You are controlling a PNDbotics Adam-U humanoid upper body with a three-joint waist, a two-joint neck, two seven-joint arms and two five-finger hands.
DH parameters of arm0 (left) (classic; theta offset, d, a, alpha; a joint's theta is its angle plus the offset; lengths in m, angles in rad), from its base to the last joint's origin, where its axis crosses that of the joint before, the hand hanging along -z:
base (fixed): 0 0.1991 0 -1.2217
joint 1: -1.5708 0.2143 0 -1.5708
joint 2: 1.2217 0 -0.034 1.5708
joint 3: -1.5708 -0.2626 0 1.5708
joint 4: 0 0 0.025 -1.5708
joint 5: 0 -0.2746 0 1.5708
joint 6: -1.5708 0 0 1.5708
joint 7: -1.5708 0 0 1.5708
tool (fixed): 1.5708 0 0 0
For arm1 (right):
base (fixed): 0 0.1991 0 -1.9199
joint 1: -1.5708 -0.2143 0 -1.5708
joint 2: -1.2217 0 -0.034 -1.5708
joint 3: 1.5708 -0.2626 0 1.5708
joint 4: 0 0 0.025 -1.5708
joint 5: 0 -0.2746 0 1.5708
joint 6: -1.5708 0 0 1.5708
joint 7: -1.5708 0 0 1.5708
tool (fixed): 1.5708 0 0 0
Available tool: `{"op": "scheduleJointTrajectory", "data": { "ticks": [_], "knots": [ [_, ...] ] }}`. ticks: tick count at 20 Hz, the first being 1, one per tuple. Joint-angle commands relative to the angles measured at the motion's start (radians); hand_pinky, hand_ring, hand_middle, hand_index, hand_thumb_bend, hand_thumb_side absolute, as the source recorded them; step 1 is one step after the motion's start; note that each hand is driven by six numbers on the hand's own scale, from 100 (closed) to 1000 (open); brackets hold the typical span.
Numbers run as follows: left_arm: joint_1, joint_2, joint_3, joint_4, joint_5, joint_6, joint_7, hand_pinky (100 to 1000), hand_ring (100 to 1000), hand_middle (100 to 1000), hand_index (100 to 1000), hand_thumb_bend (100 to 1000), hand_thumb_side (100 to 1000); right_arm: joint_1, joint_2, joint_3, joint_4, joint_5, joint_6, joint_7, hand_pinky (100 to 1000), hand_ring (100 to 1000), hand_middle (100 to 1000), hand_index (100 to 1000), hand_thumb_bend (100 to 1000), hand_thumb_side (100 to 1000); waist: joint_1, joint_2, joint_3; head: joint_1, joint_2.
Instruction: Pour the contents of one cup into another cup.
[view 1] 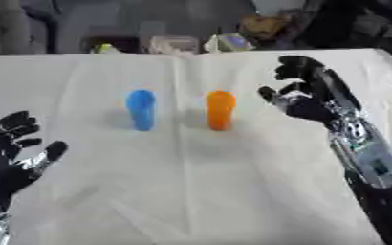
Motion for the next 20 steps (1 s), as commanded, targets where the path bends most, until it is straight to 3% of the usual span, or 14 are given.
{"op": "scheduleJointTrajectory", "data": {
  "ticks": [1, 11, 20],
  "knots": [
    [-0.022, 0.027, -0.004, -0.013, -0.013, 0.010, 0.004, 686, 734, 674, 792, 980, 341, -0.009, -0.009, 0.002, -0.014, 0.006, -0.001, 0.005, 571, 729, 667, 806, 515, 211, 0.001, -0.011, -0.001, 0.000, -0.008],
    [-0.108, 0.042, -0.049, 0.082, -0.042, 0.013, 0.030, 682, 728, 669, 791, 977, 323, -0.013, -0.006, 0.007, -0.025, 0.000, -0.001, 0.005, 572, 729, 668, 806, 495, 214, -0.003, -0.010, -0.008, 0.012, -0.016],
    [-0.257, 0.002, -0.088, 0.289, -0.120, -0.002, 0.056, 682, 724, 670, 791, 961, 285, -0.018, 0.001, 0.009, -0.041, -0.004, 0.000, 0.001, 570, 727, 666, 805, 478, 210, -0.015, 0.001, -0.022, 0.030, -0.027]
  ]
}}
